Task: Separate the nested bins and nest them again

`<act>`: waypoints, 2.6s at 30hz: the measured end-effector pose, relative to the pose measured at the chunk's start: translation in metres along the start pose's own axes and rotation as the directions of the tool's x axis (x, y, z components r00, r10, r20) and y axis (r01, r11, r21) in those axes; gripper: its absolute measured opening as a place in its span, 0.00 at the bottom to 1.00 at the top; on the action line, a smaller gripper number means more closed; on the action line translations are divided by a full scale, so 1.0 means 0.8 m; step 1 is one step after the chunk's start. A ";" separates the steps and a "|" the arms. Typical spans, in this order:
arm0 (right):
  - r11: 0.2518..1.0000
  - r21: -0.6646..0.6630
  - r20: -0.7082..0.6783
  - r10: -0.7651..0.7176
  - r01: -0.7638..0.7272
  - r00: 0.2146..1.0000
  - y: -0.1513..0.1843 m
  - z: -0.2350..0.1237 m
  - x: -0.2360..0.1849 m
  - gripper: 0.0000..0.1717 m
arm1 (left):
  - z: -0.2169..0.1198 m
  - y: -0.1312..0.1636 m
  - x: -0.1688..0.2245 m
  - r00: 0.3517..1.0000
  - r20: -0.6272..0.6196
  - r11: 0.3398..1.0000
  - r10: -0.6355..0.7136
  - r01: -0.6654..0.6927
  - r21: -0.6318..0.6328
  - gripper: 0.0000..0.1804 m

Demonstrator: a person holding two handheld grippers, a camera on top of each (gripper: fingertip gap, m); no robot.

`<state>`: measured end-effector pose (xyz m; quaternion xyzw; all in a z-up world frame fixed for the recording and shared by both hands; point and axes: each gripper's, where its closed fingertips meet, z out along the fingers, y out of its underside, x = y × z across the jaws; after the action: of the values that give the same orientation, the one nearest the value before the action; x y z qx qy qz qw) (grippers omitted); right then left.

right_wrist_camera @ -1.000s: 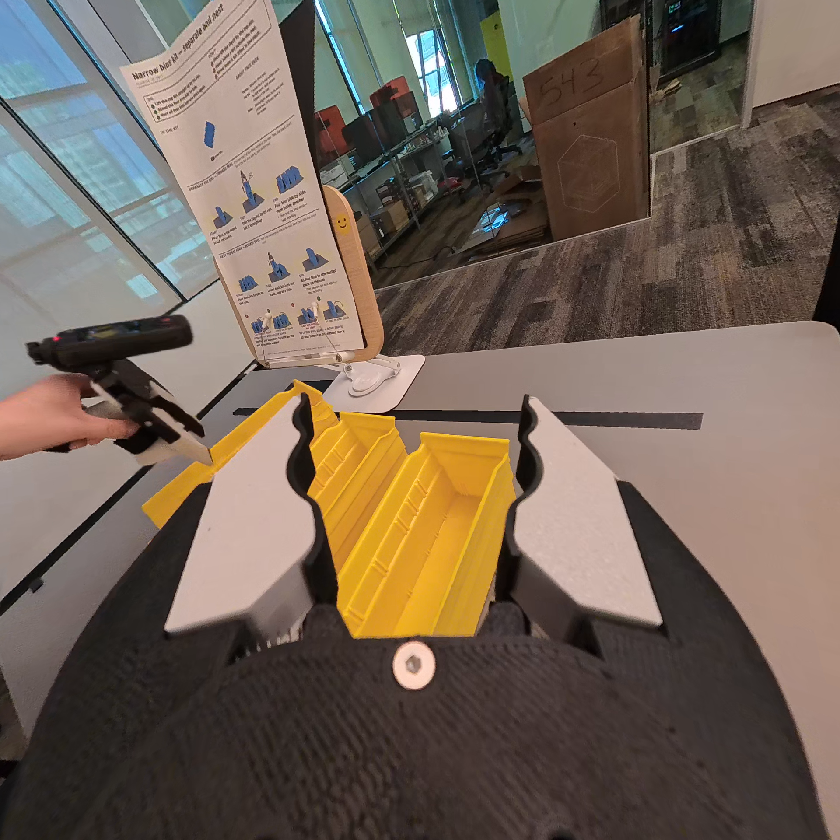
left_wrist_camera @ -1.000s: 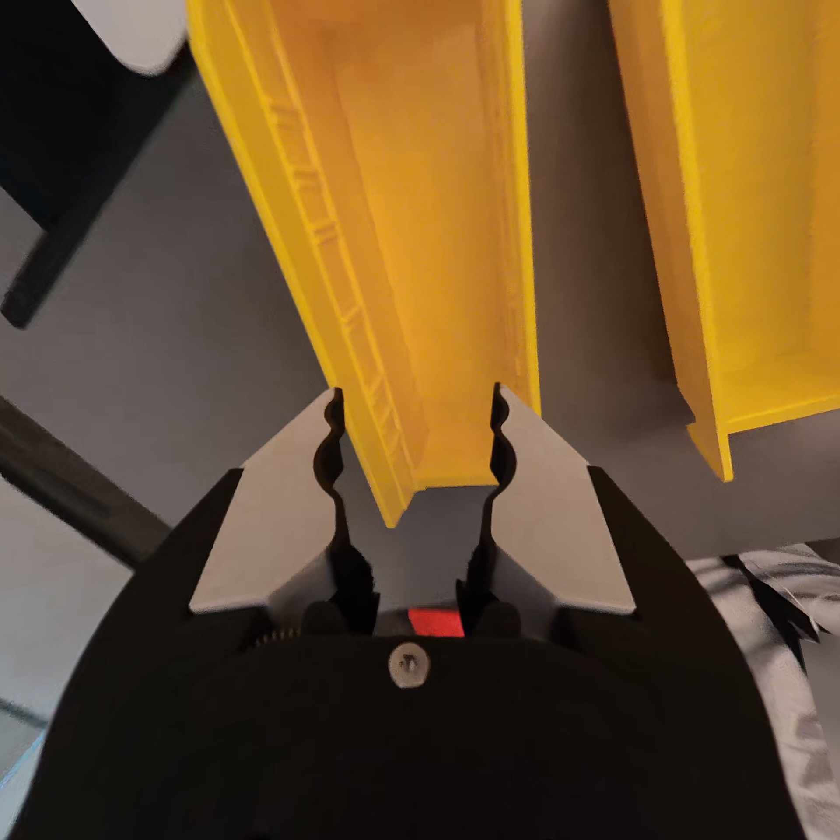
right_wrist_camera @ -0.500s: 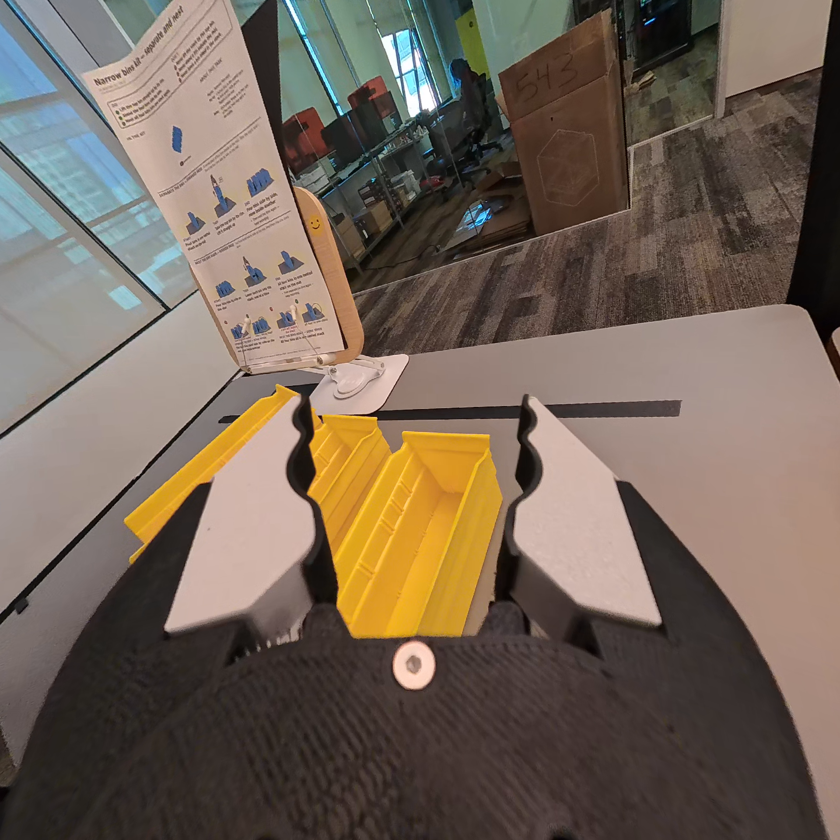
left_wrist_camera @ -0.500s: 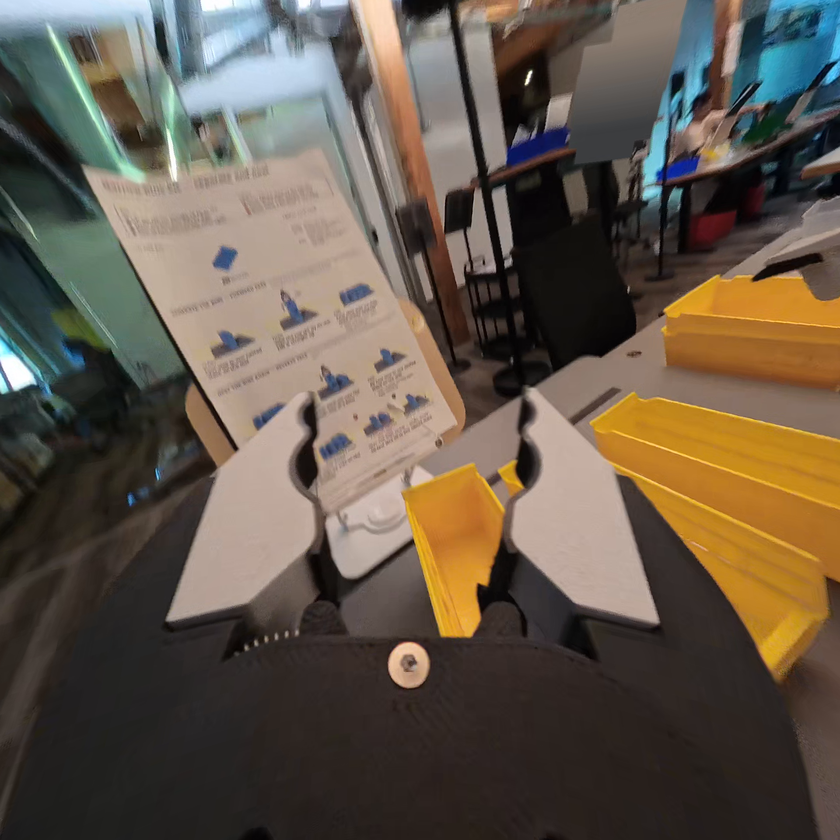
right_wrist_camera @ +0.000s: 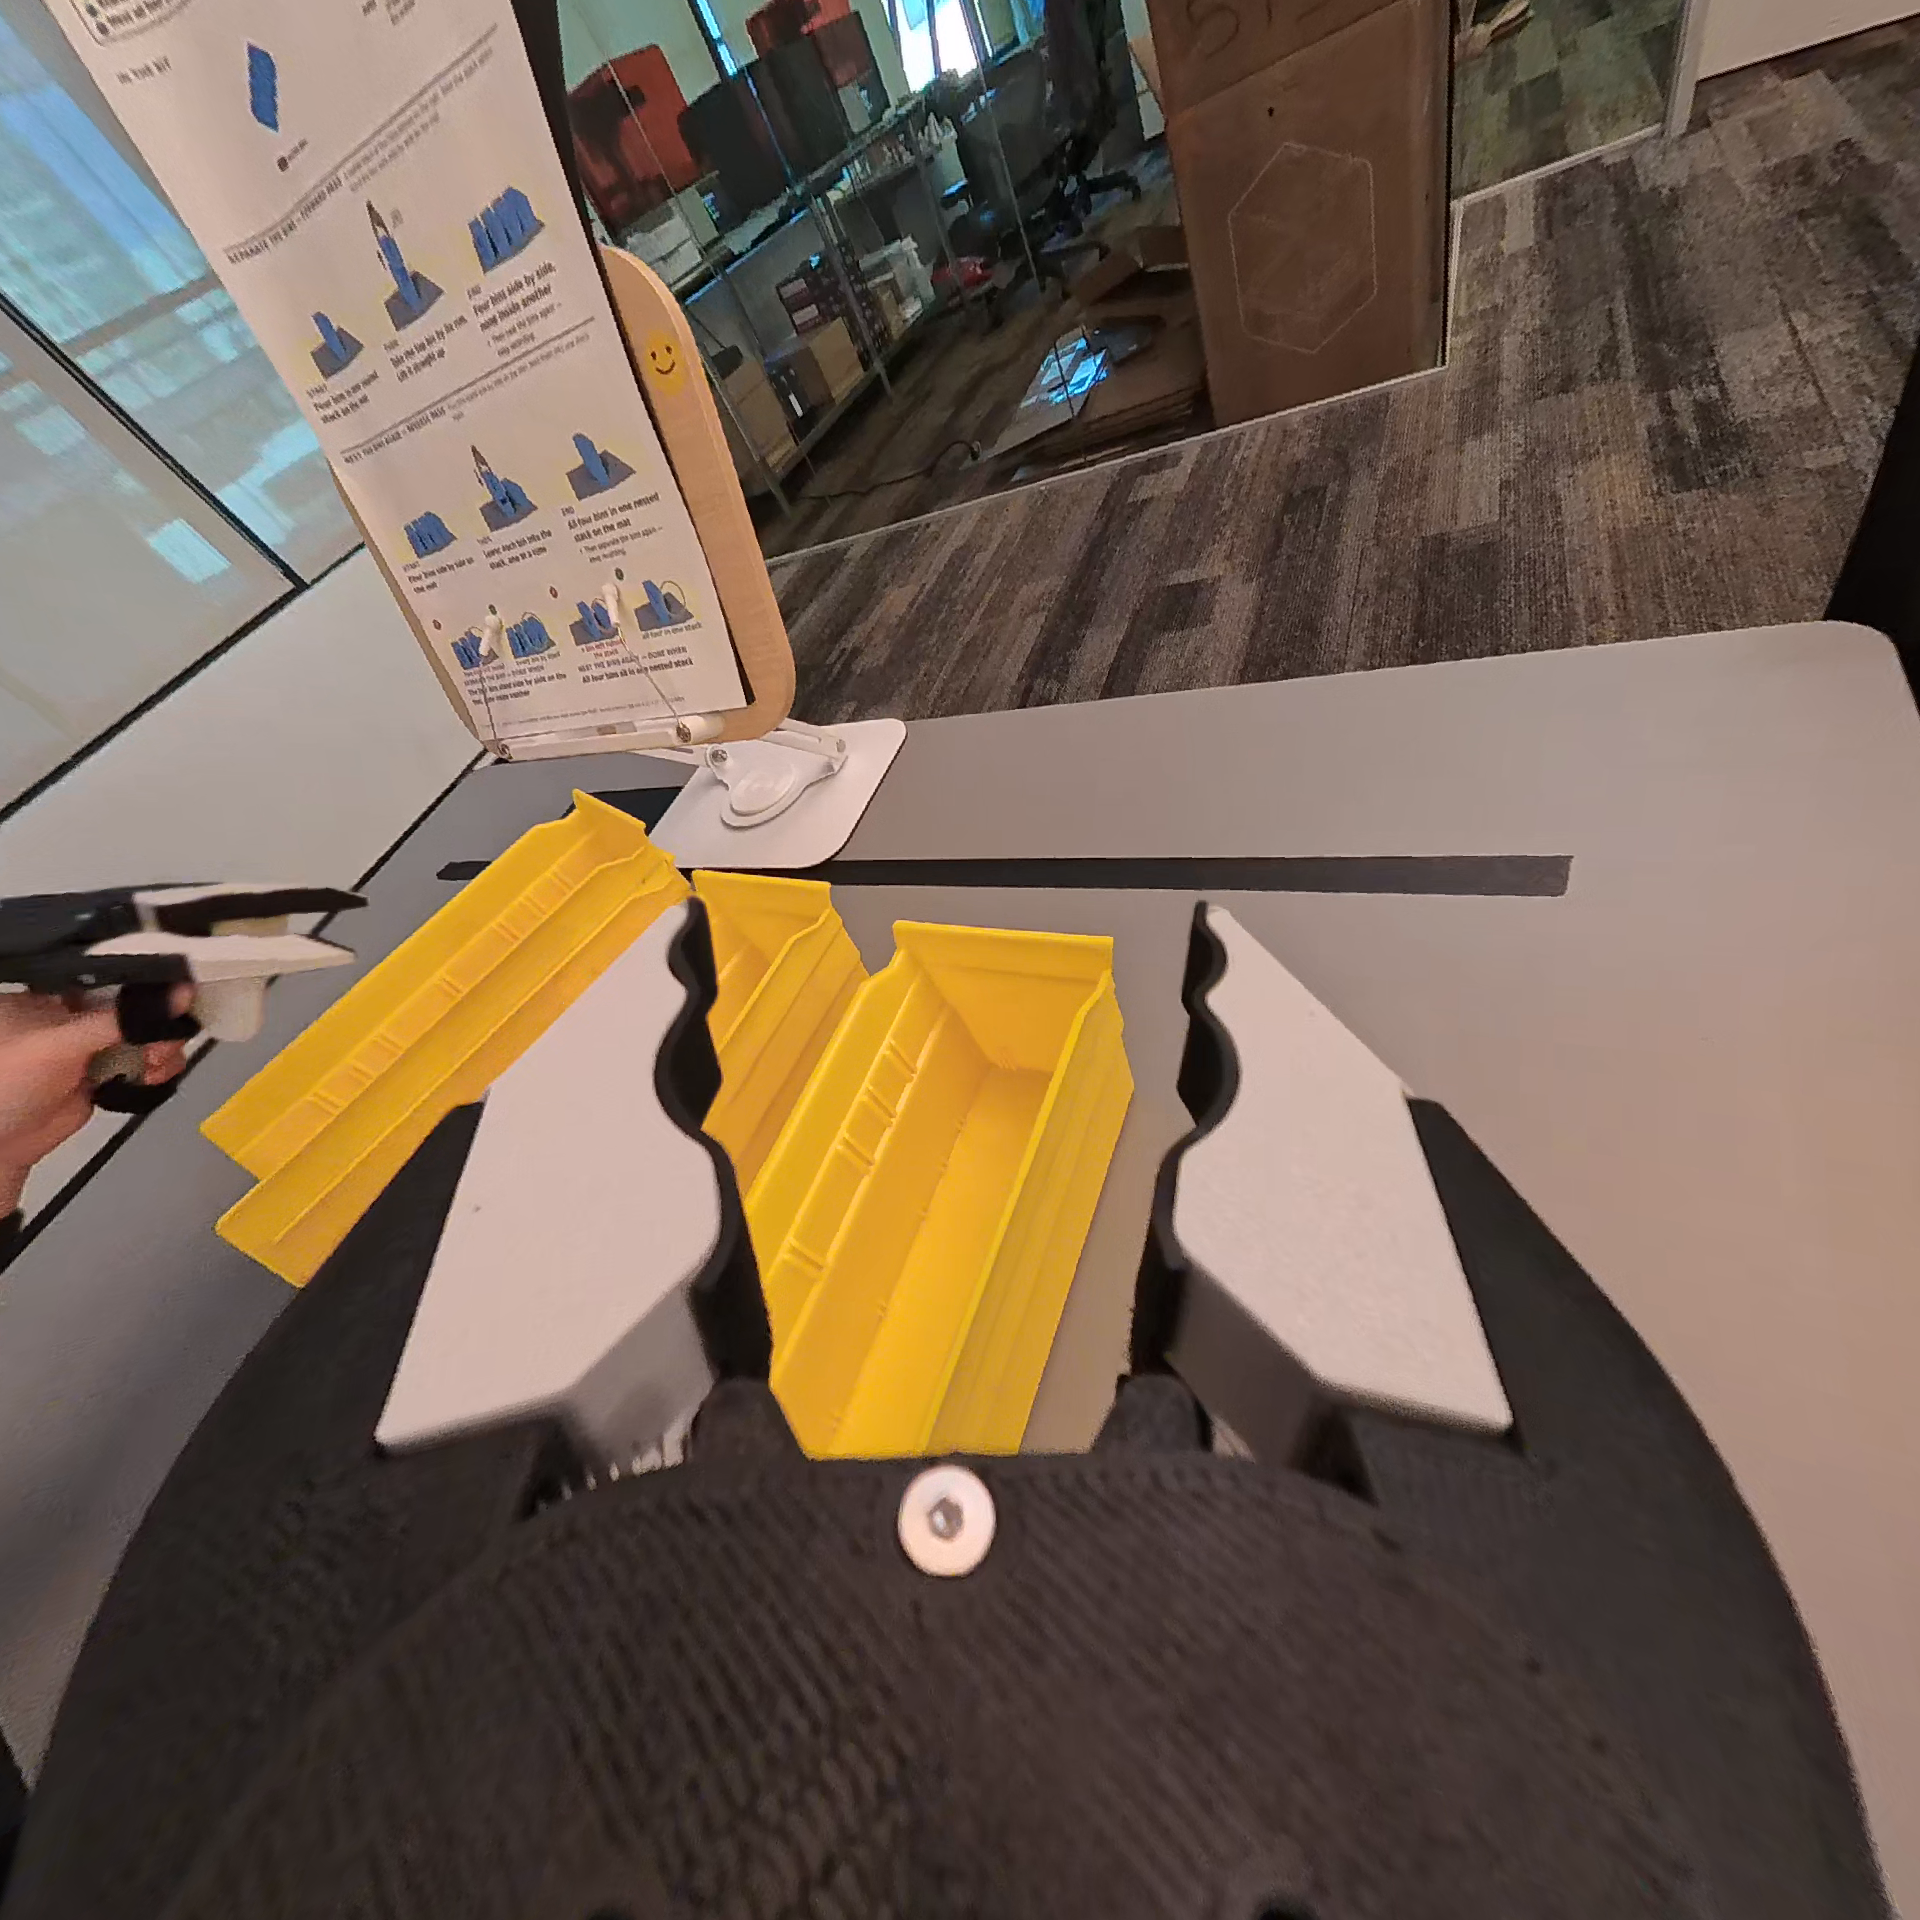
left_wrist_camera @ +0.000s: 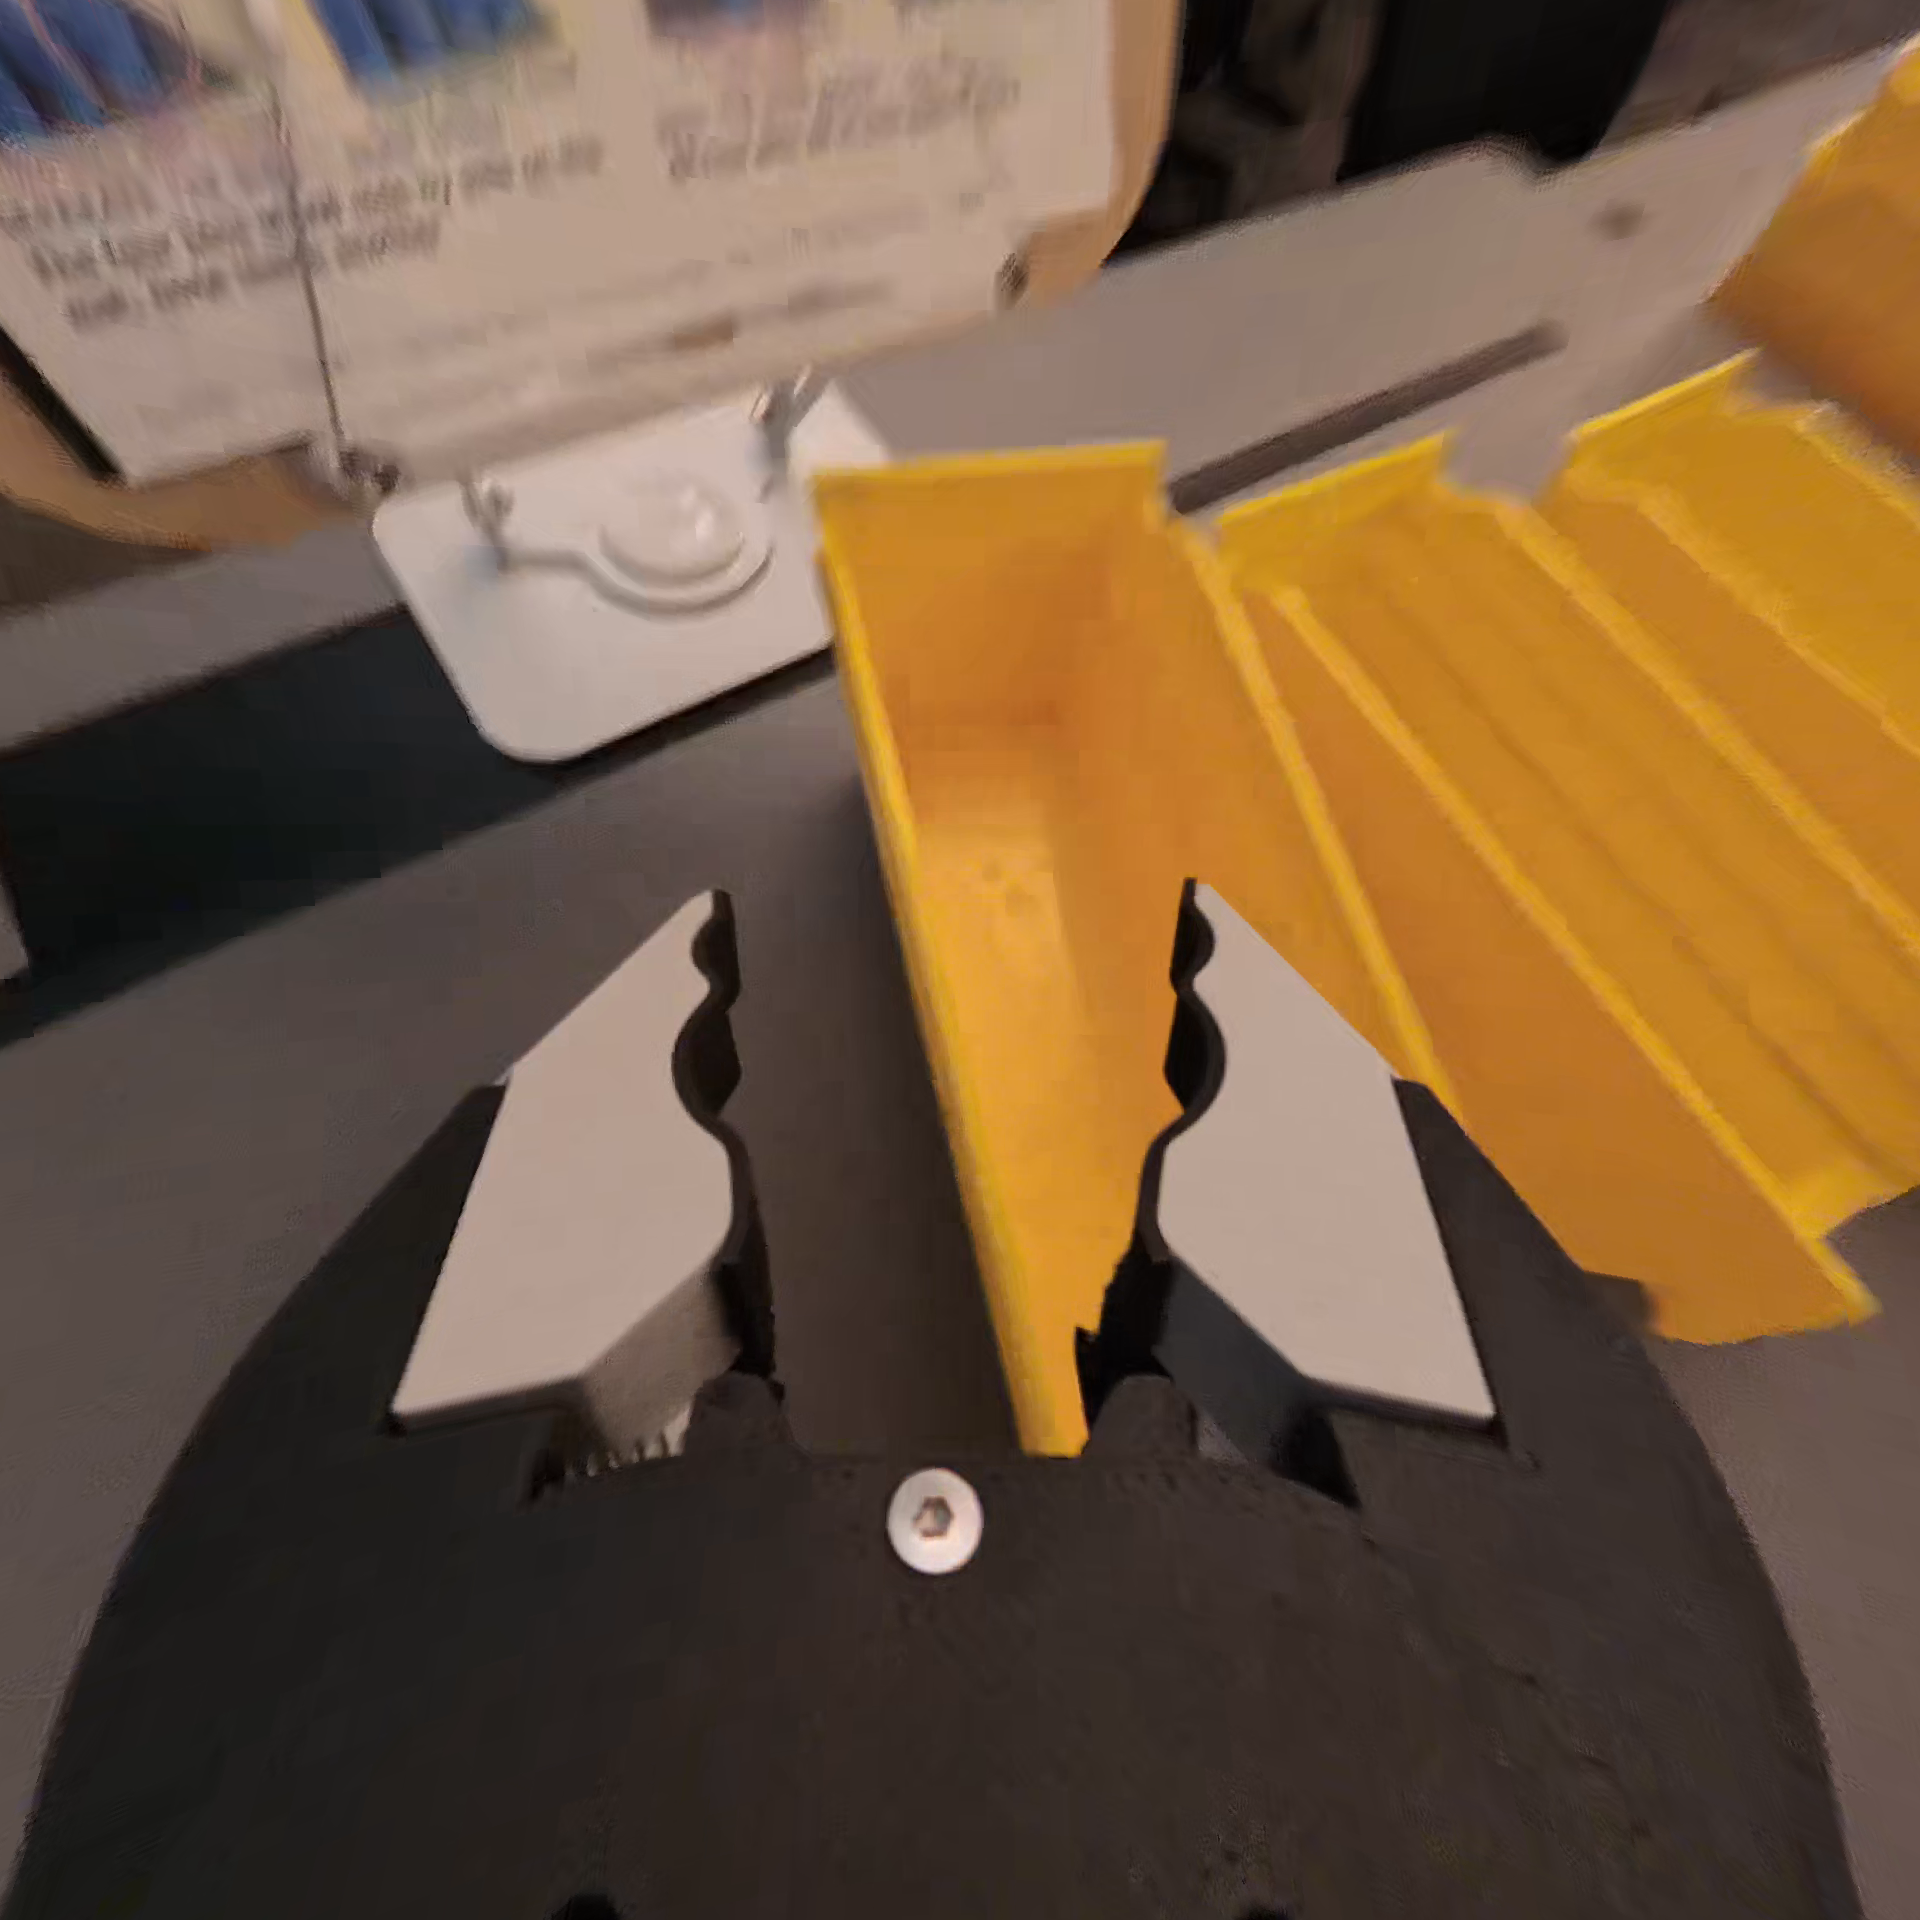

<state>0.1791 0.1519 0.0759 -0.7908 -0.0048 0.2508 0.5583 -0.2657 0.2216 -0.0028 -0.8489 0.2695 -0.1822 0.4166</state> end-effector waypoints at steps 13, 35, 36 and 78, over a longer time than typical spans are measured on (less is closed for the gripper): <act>0.989 -0.132 -0.041 -0.069 0.063 0.997 0.030 0.016 0.005 0.52 | 0.037 0.097 -0.015 0.994 0.106 0.886 -0.034 0.079 -0.458 0.03; 0.991 -0.124 -0.028 -0.057 0.054 0.998 0.029 0.015 0.005 0.52 | -0.091 -0.004 0.005 0.927 0.105 0.930 -0.360 0.366 -0.040 0.41; 0.991 -0.127 -0.029 -0.053 0.049 0.998 0.030 0.016 0.007 0.52 | -0.092 -0.016 0.009 0.937 0.100 0.938 -0.335 0.342 -0.057 0.48; 0.986 -0.166 -0.042 0.001 -0.008 0.999 0.043 0.017 0.034 0.51 | -0.303 -0.229 0.166 0.863 0.290 0.665 0.415 -0.505 0.550 0.03</act>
<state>0.1882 0.1589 0.0311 -0.8398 -0.0121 0.2341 0.4896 -0.2342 0.0864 0.2982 -0.5830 0.3719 -0.0878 0.7170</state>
